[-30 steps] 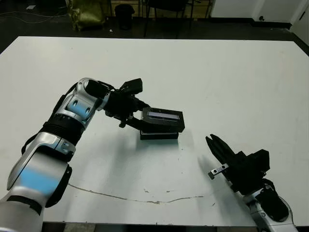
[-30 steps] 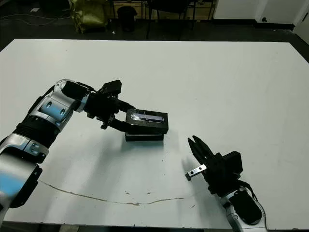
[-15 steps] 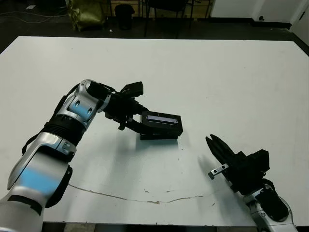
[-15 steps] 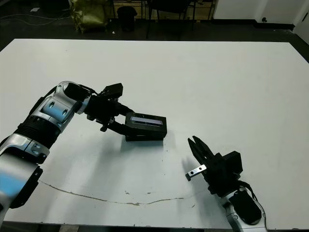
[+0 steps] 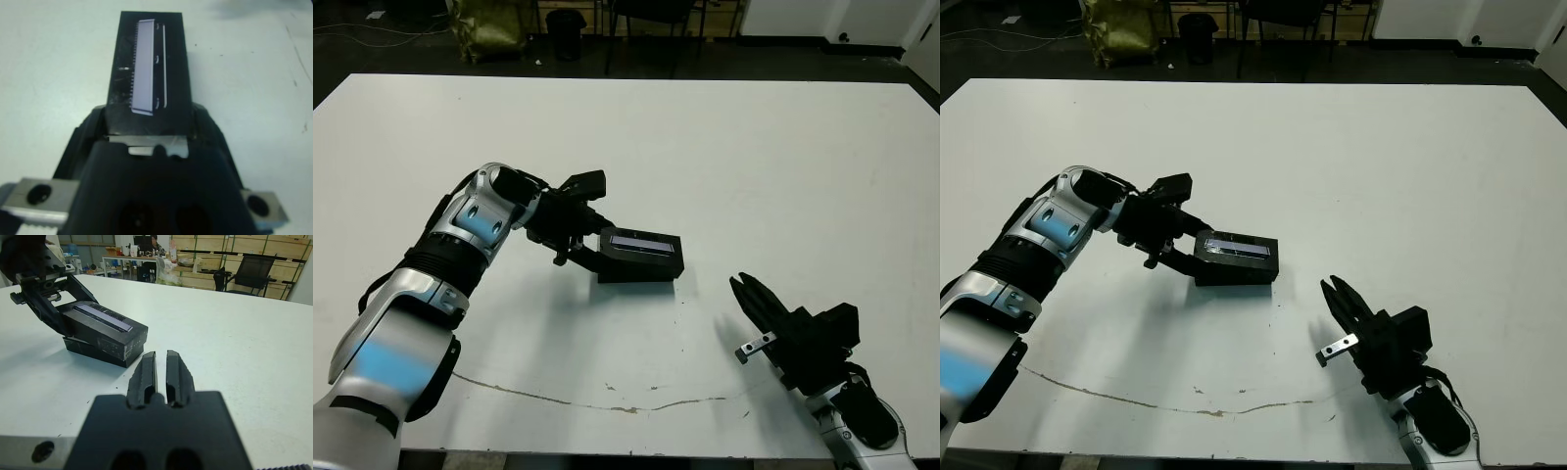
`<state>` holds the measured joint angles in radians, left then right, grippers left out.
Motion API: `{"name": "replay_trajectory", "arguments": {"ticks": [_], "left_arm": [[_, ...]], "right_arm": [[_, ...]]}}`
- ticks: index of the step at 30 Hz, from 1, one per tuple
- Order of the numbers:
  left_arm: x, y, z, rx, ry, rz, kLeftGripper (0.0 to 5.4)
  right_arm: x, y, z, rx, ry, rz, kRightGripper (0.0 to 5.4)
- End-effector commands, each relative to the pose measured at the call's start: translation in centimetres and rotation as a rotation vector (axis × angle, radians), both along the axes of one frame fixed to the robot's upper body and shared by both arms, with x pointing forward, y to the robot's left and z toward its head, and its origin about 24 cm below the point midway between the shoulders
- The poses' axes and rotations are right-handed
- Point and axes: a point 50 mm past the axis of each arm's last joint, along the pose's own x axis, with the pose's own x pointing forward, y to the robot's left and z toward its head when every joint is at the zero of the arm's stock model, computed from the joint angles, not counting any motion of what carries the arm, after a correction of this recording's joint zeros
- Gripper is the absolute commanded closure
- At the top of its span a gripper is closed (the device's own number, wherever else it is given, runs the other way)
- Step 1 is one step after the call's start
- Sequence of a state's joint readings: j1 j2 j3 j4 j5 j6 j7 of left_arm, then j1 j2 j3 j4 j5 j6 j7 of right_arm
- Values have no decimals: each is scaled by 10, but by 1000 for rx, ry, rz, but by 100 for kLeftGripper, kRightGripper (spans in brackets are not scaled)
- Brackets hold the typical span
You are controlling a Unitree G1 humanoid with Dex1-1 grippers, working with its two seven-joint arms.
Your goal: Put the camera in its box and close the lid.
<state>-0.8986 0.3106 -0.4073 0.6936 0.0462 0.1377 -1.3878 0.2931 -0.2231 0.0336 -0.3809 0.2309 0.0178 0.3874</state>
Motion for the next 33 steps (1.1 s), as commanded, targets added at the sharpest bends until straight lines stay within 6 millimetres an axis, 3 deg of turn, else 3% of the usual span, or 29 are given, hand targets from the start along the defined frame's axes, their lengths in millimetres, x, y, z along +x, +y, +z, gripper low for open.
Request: {"name": "replay_trajectory", "arguments": {"ticks": [1,33], "left_arm": [[-3,5,-10,38,15,12,299],[-8,2,-30,84,-1,62,299]], "right_arm": [[-3,-2,-5,-2,37,-8,540],[-6,-3,-6,-1,40,-13,540]]}}
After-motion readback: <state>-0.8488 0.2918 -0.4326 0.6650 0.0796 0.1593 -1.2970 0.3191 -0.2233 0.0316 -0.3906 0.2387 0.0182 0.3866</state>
